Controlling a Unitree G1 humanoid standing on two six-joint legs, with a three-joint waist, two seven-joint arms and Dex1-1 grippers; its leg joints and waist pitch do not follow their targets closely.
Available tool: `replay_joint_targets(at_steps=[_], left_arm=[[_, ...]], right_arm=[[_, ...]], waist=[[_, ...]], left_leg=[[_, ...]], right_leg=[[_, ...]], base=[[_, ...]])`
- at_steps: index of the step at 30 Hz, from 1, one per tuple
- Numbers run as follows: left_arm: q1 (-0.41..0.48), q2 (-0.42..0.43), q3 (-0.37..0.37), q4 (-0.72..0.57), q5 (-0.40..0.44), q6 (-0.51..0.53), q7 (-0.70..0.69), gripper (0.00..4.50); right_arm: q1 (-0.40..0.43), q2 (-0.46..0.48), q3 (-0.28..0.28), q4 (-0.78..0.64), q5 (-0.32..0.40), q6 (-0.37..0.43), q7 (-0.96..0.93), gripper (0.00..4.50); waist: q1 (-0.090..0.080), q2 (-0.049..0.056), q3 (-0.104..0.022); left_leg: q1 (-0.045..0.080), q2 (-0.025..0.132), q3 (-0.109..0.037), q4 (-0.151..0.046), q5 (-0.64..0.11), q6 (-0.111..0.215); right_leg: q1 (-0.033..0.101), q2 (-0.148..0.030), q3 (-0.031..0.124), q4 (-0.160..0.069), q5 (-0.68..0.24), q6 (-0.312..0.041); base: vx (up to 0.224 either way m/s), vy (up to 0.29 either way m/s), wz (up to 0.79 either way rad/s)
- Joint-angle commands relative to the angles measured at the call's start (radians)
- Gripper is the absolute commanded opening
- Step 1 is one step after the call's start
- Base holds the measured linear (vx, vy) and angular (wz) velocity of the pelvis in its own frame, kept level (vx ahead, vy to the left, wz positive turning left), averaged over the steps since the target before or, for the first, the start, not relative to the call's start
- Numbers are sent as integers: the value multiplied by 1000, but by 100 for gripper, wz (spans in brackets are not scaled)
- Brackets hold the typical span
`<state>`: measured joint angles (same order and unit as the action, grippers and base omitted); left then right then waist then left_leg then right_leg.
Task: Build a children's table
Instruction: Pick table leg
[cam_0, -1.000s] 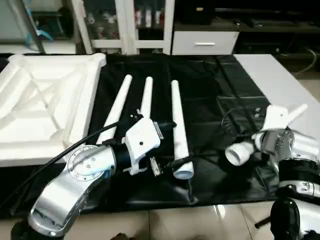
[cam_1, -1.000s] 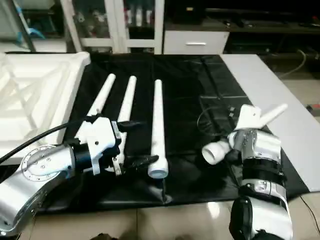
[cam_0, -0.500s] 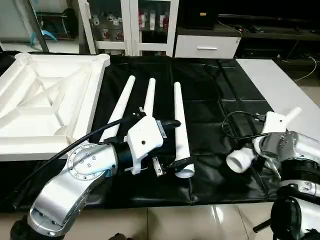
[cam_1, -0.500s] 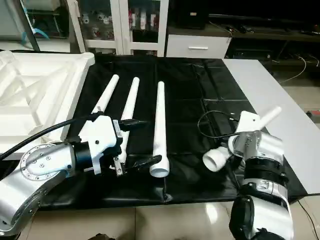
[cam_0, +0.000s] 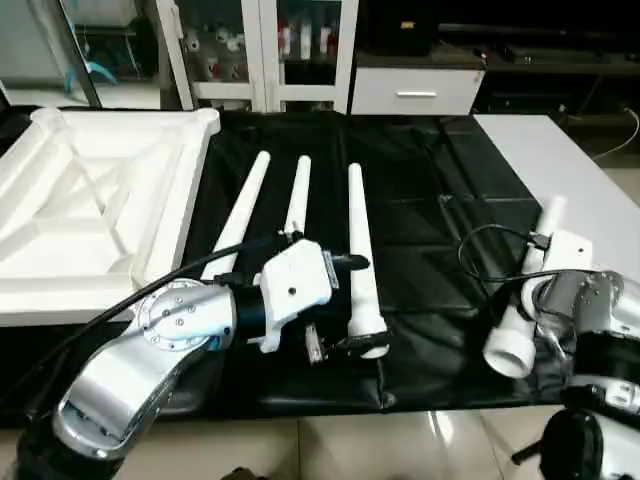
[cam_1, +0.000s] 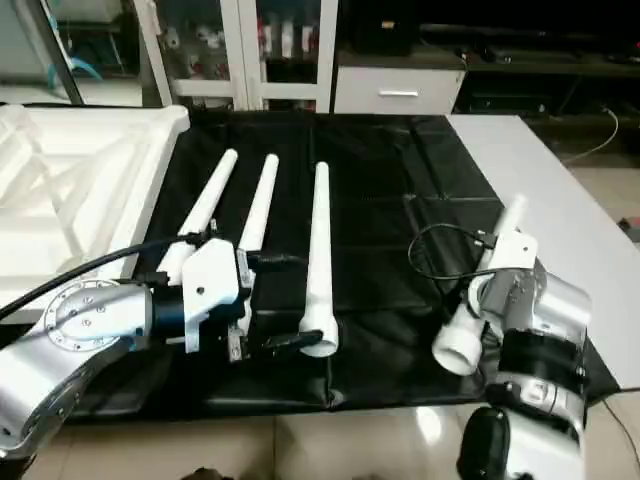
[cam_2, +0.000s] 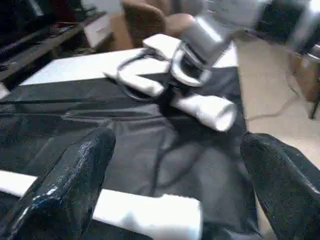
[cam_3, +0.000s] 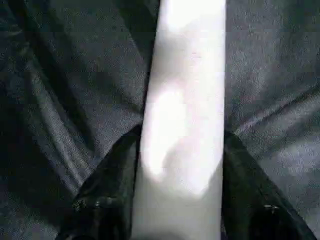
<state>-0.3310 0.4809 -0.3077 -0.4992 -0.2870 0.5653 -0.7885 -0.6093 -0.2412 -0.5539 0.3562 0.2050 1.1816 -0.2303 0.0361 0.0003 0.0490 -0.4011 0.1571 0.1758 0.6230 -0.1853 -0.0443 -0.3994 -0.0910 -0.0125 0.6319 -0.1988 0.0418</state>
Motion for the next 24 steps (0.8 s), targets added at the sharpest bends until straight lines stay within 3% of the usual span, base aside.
replay_joint_targets(at_steps=[1,2,4,6,9,10,14,15,18,19,21,22,23,24], left_arm=[[-18,-4,24,33,6,7,23,450],[-28,-5,32,52,21,10,40,450],[-45,-23,50,82,23,11,65,450],[-50,-32,61,96,21,4,77,450],[-60,-44,85,101,5,13,95,450],[-67,-54,96,104,-2,21,104,450],[-83,-88,123,107,-35,41,124,450],[-90,-116,140,111,-51,54,149,450],[-117,-186,182,133,-78,96,225,450],[-130,-211,199,146,-84,105,254,450],[-175,-294,257,189,-128,124,327,450],[-177,-297,259,190,-129,125,328,450],[-197,-326,278,207,-151,126,346,450],[-197,-326,278,207,-151,126,346,450]], right_arm=[[-1,13,-18,-25,15,27,-20,187],[-11,21,-22,-60,15,46,-28,184],[-22,18,-12,-92,10,57,-28,182],[-19,16,-4,-113,6,59,-29,180],[-6,17,-4,-184,3,84,-31,180],[-4,17,-9,-210,2,97,-32,180],[6,16,-21,-318,-4,139,-44,179],[15,11,-13,-363,-3,96,-37,179],[41,-12,43,-447,7,-51,33,179],[51,-27,82,-465,6,-113,76,179],[53,-63,209,-489,1,-229,197,179],[53,-64,213,-490,1,-232,201,179],[54,-69,263,-500,-9,-277,239,179],[54,-69,263,-500,-9,-277,239,179]], waist=[[-1,7,-61],[-3,-3,-61],[0,8,-64],[1,11,-65],[2,8,-67],[4,15,-67],[6,16,-67],[8,26,-65],[14,17,-65],[14,2,-64],[18,6,-61],[18,-5,-60],[16,-6,-60],[12,-2,-60]], left_leg=[[33,40,-12,-90,-254,-107],[32,40,-10,-90,-253,-104],[32,39,-12,-90,-223,-101],[32,39,-13,-89,-205,-103],[27,38,-12,-88,-166,-94],[29,38,-12,-86,-153,-92],[31,37,-12,-86,-154,-91],[30,36,-13,-87,-163,-95],[29,39,-11,-87,-177,-81],[27,40,-9,-87,-181,-74],[24,41,-12,-84,-200,-56],[20,42,-14,-85,-191,-42],[19,43,-14,-85,-182,-35],[17,42,-13,-84,-180,-32]], right_leg=[[26,-25,19,-73,-178,-166],[26,-24,19,-76,-184,-162],[26,-25,20,-73,-175,-152],[28,-24,19,-71,-148,-153],[33,-23,19,-67,-100,-156],[31,-21,19,-66,-74,-161],[33,-21,19,-66,-69,-166],[33,-21,19,-67,-78,-166],[36,-26,21,-73,-109,-164],[36,-26,21,-75,-123,-162],[39,-32,22,-82,-179,-160],[40,-36,22,-83,-202,-154],[39,-36,22,-84,-208,-152],[37,-33,21,-84,-212,-153]], base=[[0,0,0],[0,0,0],[0,0,0],[0,0,0],[0,0,0],[0,0,0],[0,0,0],[0,0,0],[0,0,0],[0,0,0],[0,0,0],[0,0,0],[0,0,0],[0,0,0]])
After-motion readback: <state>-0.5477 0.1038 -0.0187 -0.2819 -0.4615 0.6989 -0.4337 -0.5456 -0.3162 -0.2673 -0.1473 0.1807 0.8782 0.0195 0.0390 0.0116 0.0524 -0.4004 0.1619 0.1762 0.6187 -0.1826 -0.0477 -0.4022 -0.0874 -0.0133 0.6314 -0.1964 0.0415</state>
